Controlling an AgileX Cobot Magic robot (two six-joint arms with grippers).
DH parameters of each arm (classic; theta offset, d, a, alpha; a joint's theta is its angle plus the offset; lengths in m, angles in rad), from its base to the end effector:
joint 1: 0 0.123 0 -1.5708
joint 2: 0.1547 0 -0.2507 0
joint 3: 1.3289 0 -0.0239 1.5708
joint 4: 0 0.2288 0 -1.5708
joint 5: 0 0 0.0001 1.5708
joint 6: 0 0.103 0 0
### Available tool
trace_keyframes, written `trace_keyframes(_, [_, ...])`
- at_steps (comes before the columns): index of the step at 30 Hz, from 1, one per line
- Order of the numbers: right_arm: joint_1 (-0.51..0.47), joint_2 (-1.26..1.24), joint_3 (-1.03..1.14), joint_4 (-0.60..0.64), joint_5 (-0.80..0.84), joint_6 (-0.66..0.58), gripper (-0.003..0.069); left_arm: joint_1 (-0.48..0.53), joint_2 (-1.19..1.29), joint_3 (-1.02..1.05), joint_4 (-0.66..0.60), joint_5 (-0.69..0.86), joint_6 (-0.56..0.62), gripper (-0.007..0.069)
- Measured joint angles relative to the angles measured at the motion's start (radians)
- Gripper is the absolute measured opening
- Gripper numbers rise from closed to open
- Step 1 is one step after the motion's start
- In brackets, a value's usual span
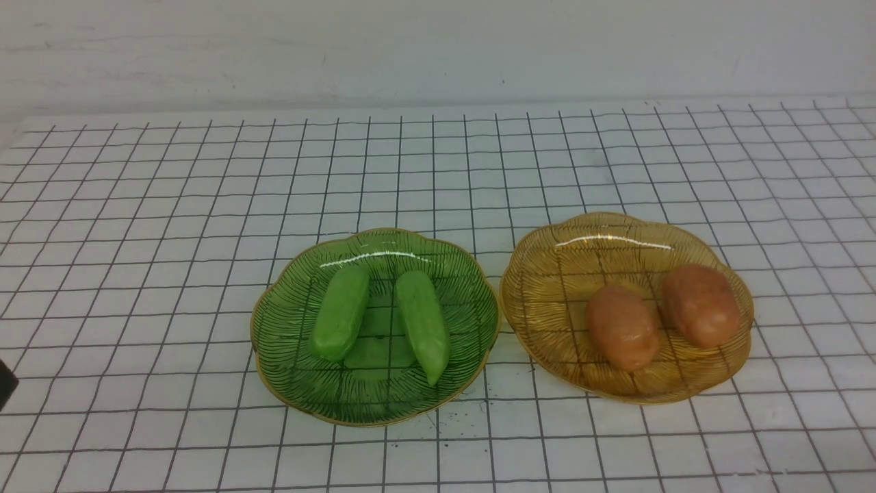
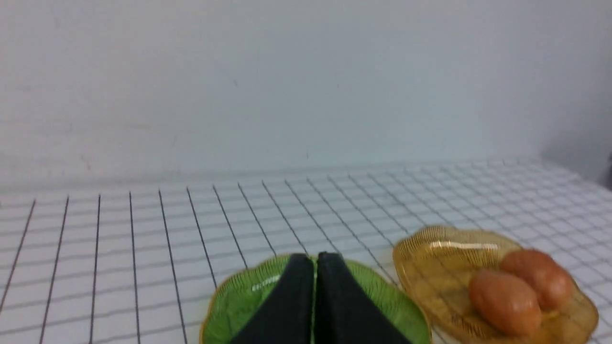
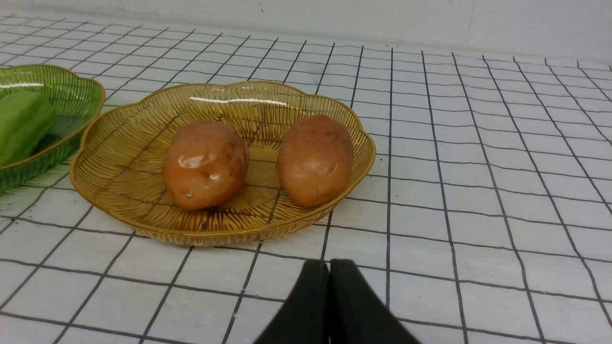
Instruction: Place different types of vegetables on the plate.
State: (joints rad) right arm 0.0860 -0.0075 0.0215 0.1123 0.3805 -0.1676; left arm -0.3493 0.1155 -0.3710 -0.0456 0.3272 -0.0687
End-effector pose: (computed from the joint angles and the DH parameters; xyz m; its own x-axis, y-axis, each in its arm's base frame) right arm 0.0759 0.0109 0.1693 -0.2908 -0.0885 -0.9527 -0.1440 0.9884 -0.0478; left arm 0.0642 -0.0250 0.2908 -0.0250 -0.1097 -0.9936 0.3554 0.9280 -0.1114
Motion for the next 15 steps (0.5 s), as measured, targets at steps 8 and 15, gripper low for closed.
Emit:
trace_keyframes(8, [0.000,0.000,0.000,0.000,0.000,0.000,-0.0014,0.000,-0.016,0.191,0.013,-0.151,0.023,-0.0008])
trace_keyframes(15, [0.000,0.000,0.000,0.000,0.000,0.000,-0.0014,0.000,-0.016,0.244,0.051,-0.126,0.058,-0.0008])
